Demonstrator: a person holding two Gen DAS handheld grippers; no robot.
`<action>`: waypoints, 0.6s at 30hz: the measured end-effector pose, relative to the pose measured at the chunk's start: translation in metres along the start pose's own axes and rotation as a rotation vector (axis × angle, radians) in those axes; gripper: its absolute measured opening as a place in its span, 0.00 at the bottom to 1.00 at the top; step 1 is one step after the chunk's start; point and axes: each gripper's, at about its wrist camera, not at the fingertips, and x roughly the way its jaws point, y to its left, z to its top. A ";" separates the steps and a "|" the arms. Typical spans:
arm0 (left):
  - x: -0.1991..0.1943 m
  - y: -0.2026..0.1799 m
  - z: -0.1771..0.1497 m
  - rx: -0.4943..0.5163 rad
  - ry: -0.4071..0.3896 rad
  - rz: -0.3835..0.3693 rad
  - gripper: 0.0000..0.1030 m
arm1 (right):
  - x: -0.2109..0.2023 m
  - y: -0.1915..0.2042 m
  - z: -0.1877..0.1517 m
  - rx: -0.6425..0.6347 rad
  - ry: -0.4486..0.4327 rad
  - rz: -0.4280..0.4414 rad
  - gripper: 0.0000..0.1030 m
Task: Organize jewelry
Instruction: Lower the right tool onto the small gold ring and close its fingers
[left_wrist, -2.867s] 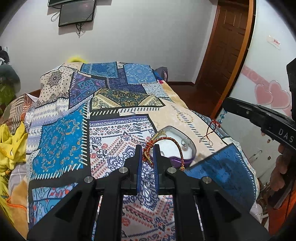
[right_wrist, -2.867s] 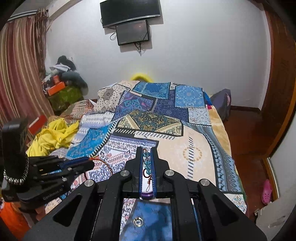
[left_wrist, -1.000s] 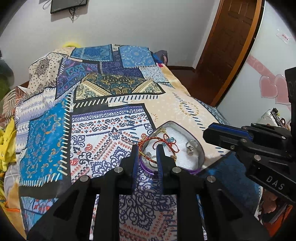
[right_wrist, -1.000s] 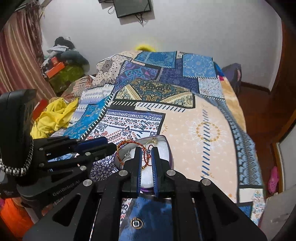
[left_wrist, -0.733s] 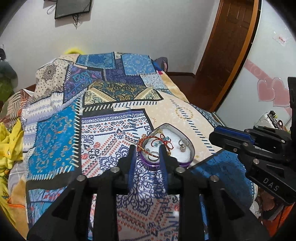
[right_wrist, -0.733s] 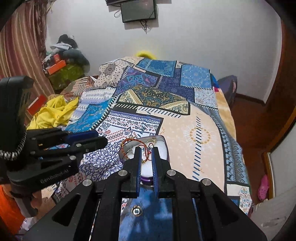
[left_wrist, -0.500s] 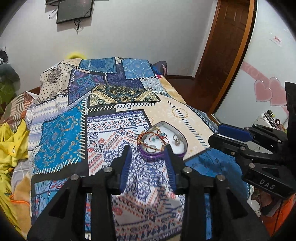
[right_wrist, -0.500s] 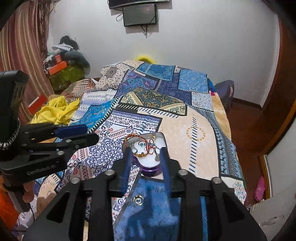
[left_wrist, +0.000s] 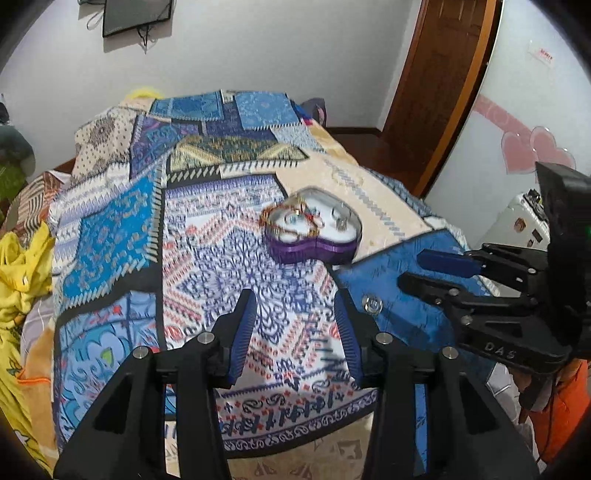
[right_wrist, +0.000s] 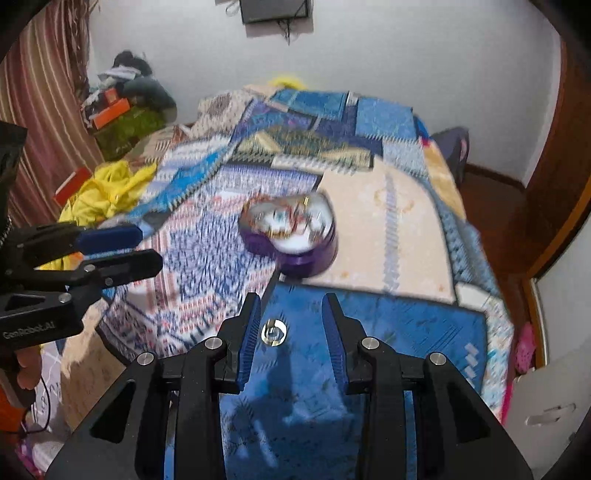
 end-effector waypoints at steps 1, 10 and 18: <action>0.003 0.001 -0.003 -0.004 0.009 -0.001 0.42 | 0.003 0.002 -0.003 -0.005 0.011 0.001 0.30; 0.021 0.005 -0.014 0.010 0.035 0.024 0.42 | 0.031 0.009 -0.014 -0.049 0.065 -0.010 0.30; 0.032 -0.001 -0.015 0.041 0.050 0.006 0.42 | 0.031 0.006 -0.016 -0.040 0.051 0.025 0.17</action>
